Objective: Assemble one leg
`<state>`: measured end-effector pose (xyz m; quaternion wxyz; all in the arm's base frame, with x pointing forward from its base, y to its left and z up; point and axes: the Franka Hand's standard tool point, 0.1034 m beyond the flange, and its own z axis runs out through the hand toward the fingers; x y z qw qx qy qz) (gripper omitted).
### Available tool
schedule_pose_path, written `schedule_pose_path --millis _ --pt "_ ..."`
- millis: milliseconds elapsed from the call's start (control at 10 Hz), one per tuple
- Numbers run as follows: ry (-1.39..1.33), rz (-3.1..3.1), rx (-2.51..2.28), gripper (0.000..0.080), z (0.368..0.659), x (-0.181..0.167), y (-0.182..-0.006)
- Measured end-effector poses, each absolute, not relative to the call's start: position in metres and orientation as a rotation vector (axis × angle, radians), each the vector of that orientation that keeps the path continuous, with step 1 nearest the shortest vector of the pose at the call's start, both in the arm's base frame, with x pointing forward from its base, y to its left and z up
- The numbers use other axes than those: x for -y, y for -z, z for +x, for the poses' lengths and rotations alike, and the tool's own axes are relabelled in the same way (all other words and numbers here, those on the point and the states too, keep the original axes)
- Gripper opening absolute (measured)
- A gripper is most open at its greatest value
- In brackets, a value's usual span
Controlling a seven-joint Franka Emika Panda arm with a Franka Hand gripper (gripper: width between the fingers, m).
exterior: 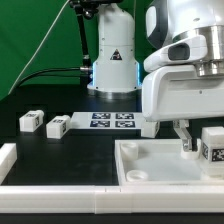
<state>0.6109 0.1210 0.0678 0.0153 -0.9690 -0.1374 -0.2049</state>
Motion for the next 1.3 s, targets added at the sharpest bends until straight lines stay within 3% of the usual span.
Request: schedule_pose_path --millis 300,500,800,1100,1300 --pt "0.64 -3.014 0.427 0.0648 0.611 -0.121 -0.069" --pt "0.61 -3.025 0.417 0.0648 0.613 -0.115 -0.085" --pt "0.571 -3.031 0.42 0.0648 0.611 -0.116 -0.083" --pt "0.082 -3.096 0.364 0.0648 0.603 -0.123 -0.081" --pt "0.031 -3.101 0.356 0.0648 0.61 -0.123 -0.081"
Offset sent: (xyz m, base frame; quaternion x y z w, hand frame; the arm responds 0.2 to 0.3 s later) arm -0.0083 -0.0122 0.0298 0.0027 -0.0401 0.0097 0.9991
